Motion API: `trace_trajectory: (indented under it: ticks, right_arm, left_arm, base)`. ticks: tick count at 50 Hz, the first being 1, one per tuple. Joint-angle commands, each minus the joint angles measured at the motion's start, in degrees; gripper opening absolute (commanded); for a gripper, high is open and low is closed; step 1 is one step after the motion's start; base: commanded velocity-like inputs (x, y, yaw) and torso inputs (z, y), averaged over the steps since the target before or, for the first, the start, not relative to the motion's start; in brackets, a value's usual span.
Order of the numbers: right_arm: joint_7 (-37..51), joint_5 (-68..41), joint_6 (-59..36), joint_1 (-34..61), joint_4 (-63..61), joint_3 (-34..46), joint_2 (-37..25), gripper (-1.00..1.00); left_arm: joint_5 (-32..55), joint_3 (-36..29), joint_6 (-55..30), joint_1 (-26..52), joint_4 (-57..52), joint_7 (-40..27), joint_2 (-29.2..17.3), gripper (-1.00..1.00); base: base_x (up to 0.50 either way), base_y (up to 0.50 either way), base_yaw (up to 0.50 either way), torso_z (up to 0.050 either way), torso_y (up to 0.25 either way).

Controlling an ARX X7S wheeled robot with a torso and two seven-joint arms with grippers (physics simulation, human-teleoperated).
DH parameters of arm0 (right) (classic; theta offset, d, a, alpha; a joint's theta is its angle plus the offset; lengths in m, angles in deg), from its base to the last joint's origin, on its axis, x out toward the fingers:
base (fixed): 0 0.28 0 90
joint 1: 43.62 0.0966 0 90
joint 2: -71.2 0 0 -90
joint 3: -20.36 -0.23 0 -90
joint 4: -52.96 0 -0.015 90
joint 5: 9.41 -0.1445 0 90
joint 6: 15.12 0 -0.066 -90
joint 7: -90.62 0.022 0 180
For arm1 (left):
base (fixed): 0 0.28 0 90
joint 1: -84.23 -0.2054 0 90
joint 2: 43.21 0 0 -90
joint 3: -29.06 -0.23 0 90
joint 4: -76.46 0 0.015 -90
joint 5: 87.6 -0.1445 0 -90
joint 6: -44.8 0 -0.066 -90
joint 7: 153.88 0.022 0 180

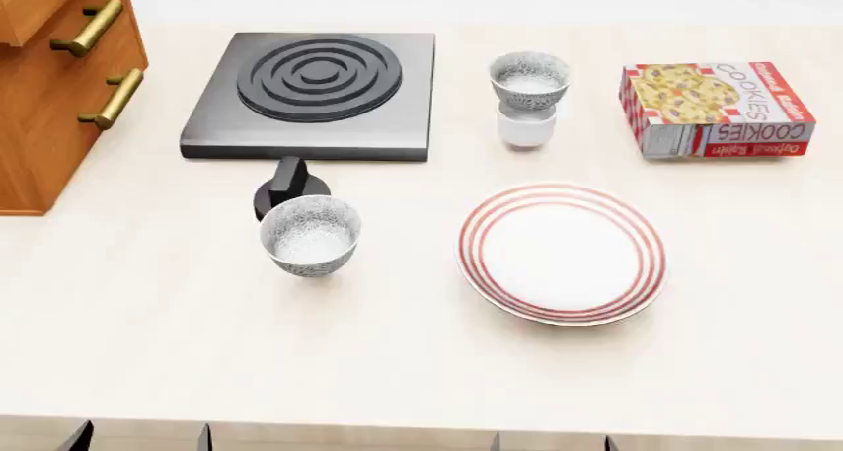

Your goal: Pick the akita bowl on the ramekin and place it on the plate.

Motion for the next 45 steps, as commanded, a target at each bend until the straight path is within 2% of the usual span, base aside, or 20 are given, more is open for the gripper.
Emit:
trace_trajectory:
  ticks: [1,2,6,7,9,13,21,23,24,26,27,28,32,37,45]
  right_arm:
    - [2.0,-0.4,-1.4,-0.1,-0.8,0.7,-0.9,1.00]
    - [0.8,-3.5,-1.9,-0.4,-2.0,0.5,-1.0,1.00]
    - [2.6,-3.7,-2.1,-0.2,-1.6,1.4,-1.9,1.00]
    - [2.7,-4.3,-5.2,-0.7,-5.9,1.5,-2.2,1.00]
    - [2.7,-3.8,-4.1,-1.9,-8.1,2.3,-2.9,1.00]
    - [3.8,-5.3,-9.8,-4.2,-19.2,2.1,-3.6,1.00]
    - [5.4,-7.9,-18.6,-6.4,-37.0,1.7,-5.2,1.00]
    - [6.7,-7.7,-24.4,-5.5,-42.9,2.0,-5.8,1.00]
    - [6.6,-7.4,-21.9,-6.5,-42.0,2.2,-5.7,1.00]
    - [7.3,-8.2,-25.9,-5.5,-45.7,2.0,-6.0,1.00]
    - [7.3,-7.8,-23.8,-6.4,-45.3,2.1,-6.1,1.00]
    - [8.3,-8.1,-28.9,-4.9,-49.8,1.8,-6.4,1.00]
    - [9.6,-6.2,-26.9,-7.1,-52.5,2.6,-6.8,1.00]
    - [10.1,-7.6,-28.1,-7.2,-54.4,2.2,-6.9,1.00]
    - [10.1,-8.4,-26.8,-7.6,-53.6,3.0,-7.4,1.00]
  left_arm:
    - [0.3,-1.2,-0.4,-0.6,-1.5,-1.4,-1.0,1.00]
    - [0.4,-1.7,-0.5,-0.8,-2.2,-1.4,-1.4,1.00]
    - [2.0,-2.5,-1.2,-1.0,-4.0,-0.8,-2.4,1.00]
    - [3.3,-2.5,-2.0,-1.4,-5.8,-0.1,-2.7,1.00]
    - [1.8,-3.1,-5.1,-2.4,-10.9,-1.2,-3.5,1.00]
    - [1.5,-2.9,-12.2,-4.5,-22.0,-2.6,-4.4,1.00]
    - [5.3,-1.2,-18.7,-6.9,-37.4,-4.1,-4.6,1.00]
    - [5.6,-0.7,-20.7,-7.0,-40.7,-4.9,-4.9,1.00]
    - [6.7,-0.1,-22.3,-7.1,-43.1,-5.0,-5.0,1.00]
    - [7.5,0.3,-23.2,-7.1,-44.7,-5.3,-5.1,1.00]
    - [8.3,0.8,-24.1,-7.3,-46.6,-5.3,-5.3,1.00]
    - [8.5,0.9,-25.0,-7.4,-48.4,-5.4,-5.7,1.00]
    - [10.8,2.6,-27.3,-8.4,-54.4,-6.1,-6.3,1.00]
    - [10.6,2.6,-25.8,-9.5,-55.2,-6.6,-6.9,1.00]
    - [9.7,1.5,-24.2,-10.0,-54.3,-7.2,-7.6,1.00]
  base:
    - [0.00,0.00,0.00,0.000,0.000]
    - [0.00,0.00,0.00,0.000,0.000]
    - [0.00,0.00,0.00,0.000,0.000]
    - [0.00,0.00,0.00,0.000,0.000]
    - [0.00,0.00,0.00,0.000,0.000]
    - [0.00,0.00,0.00,0.000,0.000]
    - [0.00,0.00,0.00,0.000,0.000]
    - [0.00,0.00,0.00,0.000,0.000]
    - [0.00,0.00,0.00,0.000,0.000]
    - [0.00,0.00,0.00,0.000,0.000]
    - [0.00,0.00,0.00,0.000,0.000]
    - [0.00,0.00,0.00,0.000,0.000]
    - [0.00,0.00,0.00,0.000,0.000]
    - [0.00,0.00,0.00,0.000,0.000]
    - [0.50,0.00,0.00,0.000,0.000]
